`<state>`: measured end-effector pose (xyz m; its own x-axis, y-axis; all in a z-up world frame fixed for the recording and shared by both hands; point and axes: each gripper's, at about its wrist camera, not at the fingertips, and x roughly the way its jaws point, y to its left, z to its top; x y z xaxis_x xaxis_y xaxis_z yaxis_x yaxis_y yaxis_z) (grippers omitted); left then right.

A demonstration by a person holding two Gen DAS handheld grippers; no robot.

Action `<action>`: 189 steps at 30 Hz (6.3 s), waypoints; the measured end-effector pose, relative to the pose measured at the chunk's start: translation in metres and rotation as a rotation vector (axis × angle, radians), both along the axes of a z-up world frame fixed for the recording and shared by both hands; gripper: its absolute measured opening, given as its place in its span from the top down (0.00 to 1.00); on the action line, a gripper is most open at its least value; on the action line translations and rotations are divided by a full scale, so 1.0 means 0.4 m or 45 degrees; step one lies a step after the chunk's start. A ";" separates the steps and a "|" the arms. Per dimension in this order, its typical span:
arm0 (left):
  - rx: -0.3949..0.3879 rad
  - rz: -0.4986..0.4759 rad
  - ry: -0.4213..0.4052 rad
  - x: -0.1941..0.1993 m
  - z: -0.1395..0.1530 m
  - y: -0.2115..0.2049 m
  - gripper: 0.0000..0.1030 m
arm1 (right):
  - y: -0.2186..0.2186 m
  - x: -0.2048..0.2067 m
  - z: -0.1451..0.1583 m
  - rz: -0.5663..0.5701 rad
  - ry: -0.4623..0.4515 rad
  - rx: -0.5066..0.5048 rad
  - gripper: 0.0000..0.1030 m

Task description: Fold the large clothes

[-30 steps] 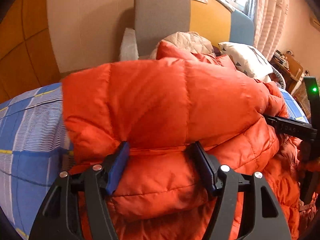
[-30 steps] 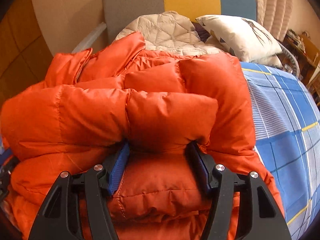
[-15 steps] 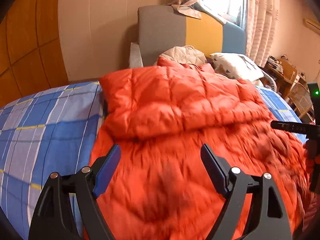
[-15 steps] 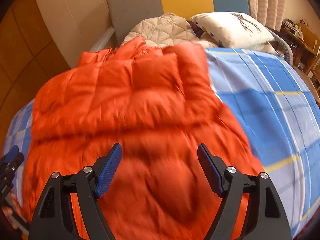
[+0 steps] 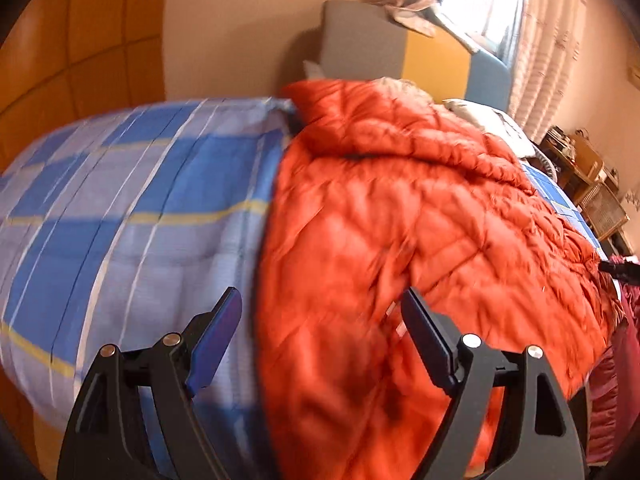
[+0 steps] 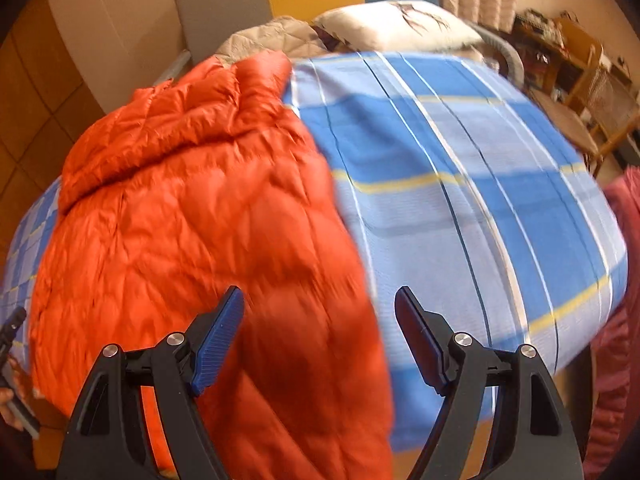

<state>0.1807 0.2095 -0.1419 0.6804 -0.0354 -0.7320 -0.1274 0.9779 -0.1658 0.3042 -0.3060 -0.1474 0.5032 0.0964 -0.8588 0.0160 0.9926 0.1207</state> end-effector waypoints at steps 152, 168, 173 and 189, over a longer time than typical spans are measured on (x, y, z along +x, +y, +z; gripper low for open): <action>0.012 -0.245 -0.236 0.070 0.206 -0.011 0.98 | 0.227 0.040 0.157 0.257 -0.293 -0.123 0.94; 0.071 -0.128 -0.200 0.313 0.196 -0.012 0.98 | 0.233 0.213 0.180 0.066 -0.413 -0.097 0.96; 0.091 -0.102 -0.077 0.387 0.108 -0.014 0.98 | 0.248 0.280 0.103 0.036 -0.345 -0.139 0.96; 0.065 -0.031 -0.046 0.376 0.045 -0.025 0.93 | 0.242 0.350 -0.018 -0.024 -0.208 -0.094 0.93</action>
<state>0.3312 0.1995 -0.1238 0.7058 -0.0156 -0.7082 -0.0986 0.9879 -0.1200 0.4442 -0.2091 -0.1547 0.6376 0.0250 -0.7700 0.0211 0.9985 0.0499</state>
